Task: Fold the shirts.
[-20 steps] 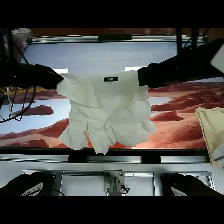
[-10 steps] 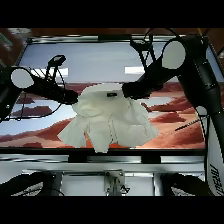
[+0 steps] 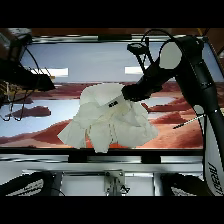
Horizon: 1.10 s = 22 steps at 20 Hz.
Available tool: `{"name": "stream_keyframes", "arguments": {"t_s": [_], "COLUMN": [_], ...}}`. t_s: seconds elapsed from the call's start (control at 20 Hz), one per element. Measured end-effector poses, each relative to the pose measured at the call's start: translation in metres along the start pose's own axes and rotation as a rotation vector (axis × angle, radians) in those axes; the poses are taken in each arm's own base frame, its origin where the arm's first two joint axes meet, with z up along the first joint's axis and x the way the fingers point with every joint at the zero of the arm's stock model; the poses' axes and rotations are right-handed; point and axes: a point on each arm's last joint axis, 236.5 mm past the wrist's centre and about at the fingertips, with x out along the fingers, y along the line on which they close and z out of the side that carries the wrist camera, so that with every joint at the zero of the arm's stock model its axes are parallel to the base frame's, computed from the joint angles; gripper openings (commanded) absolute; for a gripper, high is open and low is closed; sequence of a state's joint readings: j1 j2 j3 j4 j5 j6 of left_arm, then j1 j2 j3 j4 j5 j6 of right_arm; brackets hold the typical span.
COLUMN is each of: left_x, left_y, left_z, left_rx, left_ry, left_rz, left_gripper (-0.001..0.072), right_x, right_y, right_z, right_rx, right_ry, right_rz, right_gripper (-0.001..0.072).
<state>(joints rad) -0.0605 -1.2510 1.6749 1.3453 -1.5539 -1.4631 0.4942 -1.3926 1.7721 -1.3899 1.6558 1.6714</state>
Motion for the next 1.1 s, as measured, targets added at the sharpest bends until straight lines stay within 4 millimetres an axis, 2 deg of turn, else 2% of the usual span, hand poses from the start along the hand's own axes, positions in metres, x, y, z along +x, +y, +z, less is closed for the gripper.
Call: {"name": "stream_keyframes", "arguments": {"t_s": [0.05, 0.2, 0.25, 0.45, 0.65, 0.75, 0.8, 0.85, 0.95, 1.1], "left_x": [-0.013, -0.035, -0.038, -0.034, -0.019, -0.005, 0.003, 0.013, 0.034, 0.067], "left_y": [0.026, 0.102, 0.126, 0.204, 0.251, 0.268, 0.277, 0.284, 0.297, 0.312], "left_z": [0.0, -0.023, -0.037, -0.092, -0.134, -0.142, -0.145, -0.146, -0.152, -0.16], "left_rx": [-0.035, -0.193, -0.259, -0.475, -0.518, -0.517, -0.517, -0.518, -0.513, -0.479], "left_ry": [-0.008, 0.021, 0.039, 0.078, 0.117, 0.125, 0.13, 0.135, 0.155, 0.191], "left_rz": [0.049, 0.164, 0.19, 0.224, 0.208, 0.2, 0.197, 0.193, 0.177, 0.149], "left_gripper": [0.0632, 0.0629, 0.0601, 0.0601, 0.0598, 0.0665, 0.0667, 0.066, 0.0592, 0.0593], "right_x": [0.0, 0.0, 0.0, 0.0, 0.0, 0.0, 0.0, 0.0, 0.0, 0.0], "right_y": [0.0, 0.0, 0.001, 0.001, 0.001, 0.001, 0.002, 0.002, 0.002, 0.002], "right_z": [0.0, 0.001, 0.001, 0.001, 0.003, 0.005, 0.007, 0.008, 0.01, 0.014], "right_rx": [0.0, -0.001, -0.001, 0.0, 0.008, 0.013, 0.019, 0.028, 0.046, 0.076], "right_ry": [0.0, -0.004, -0.004, -0.004, -0.011, -0.023, -0.028, -0.034, -0.043, -0.058], "right_rz": [0.0, 0.002, 0.002, 0.004, 0.005, 0.006, 0.007, 0.008, 0.009, 0.012], "right_gripper": [0.0079, 0.0079, 0.0079, 0.0079, 0.0079, 0.0079, 0.0079, 0.0079, 0.0079, 0.0079]}}
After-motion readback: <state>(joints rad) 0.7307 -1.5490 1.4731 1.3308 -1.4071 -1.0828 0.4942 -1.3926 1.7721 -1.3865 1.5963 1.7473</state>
